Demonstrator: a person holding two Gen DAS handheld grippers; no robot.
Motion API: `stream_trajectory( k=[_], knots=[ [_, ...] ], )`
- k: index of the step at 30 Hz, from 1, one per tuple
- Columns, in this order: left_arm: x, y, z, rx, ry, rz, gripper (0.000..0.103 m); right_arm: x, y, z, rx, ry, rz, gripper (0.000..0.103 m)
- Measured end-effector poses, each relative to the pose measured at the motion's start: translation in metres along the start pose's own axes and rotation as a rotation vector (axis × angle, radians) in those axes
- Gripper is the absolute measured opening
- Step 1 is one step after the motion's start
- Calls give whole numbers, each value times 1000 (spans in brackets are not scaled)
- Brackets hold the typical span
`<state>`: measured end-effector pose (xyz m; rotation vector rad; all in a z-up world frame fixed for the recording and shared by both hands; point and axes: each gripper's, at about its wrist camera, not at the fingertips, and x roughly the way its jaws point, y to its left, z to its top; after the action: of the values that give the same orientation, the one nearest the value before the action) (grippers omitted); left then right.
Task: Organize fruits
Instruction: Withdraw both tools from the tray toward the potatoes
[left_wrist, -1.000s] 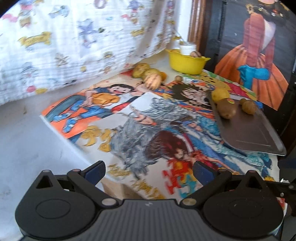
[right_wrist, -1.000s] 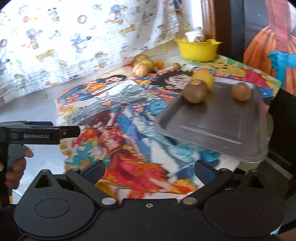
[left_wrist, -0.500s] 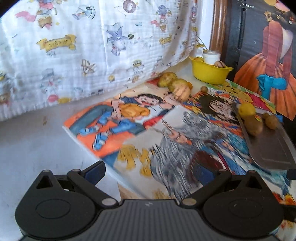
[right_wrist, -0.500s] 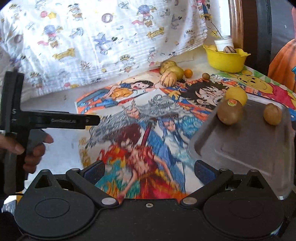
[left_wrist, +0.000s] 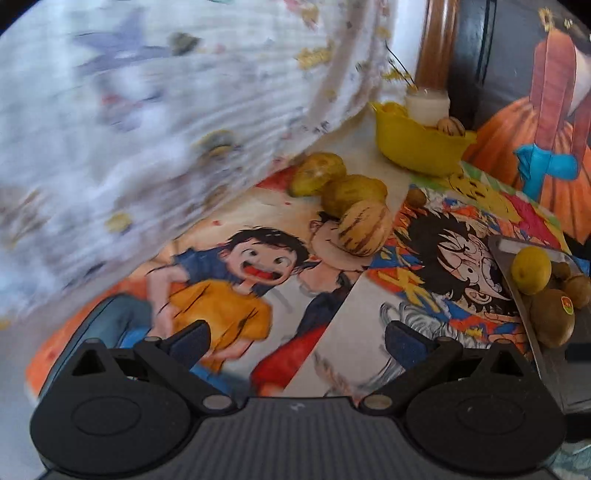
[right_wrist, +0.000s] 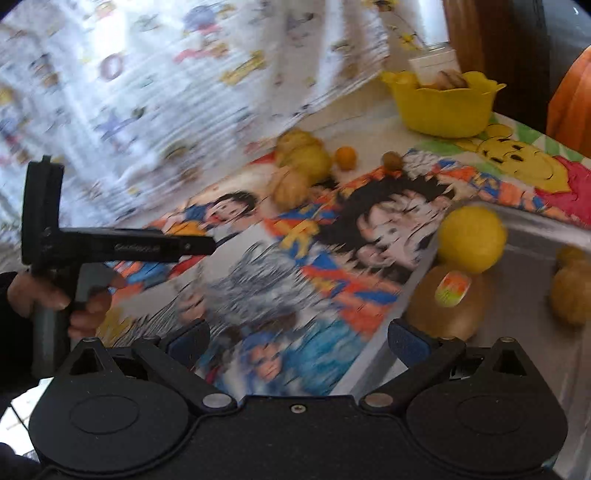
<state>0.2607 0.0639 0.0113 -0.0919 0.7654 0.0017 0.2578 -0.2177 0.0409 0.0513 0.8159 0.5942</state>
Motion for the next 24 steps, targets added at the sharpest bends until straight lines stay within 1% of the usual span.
stream_trajectory(
  k=[2, 5, 7, 10, 12, 15, 17, 20, 24],
  knots=[
    [7, -4, 11, 2, 22, -20, 103, 0, -6, 12, -16, 1, -25, 102],
    [16, -7, 25, 0, 44, -45, 103, 4, -10, 29, -81, 9, -73, 102],
    [23, -10, 32, 7, 55, -37, 103, 8, -10, 38, -170, 23, -121, 102],
    [31, -12, 41, 49, 66, -36, 103, 13, -9, 44, -308, 43, -181, 102],
    [37, -13, 45, 84, 72, -26, 103, 18, -10, 47, -364, 50, -204, 102],
    [43, -15, 51, 121, 79, -18, 103, 30, -7, 52, -415, 74, -236, 102],
    [48, -17, 56, 127, 84, -19, 103, 38, -2, 53, -445, 99, -245, 102],
    [54, -18, 63, 112, 106, -35, 103, 42, 6, 46, -467, 114, -213, 102],
    [58, -18, 67, 107, 115, -54, 103, 45, 2, 32, -393, 145, -177, 102]
  ],
)
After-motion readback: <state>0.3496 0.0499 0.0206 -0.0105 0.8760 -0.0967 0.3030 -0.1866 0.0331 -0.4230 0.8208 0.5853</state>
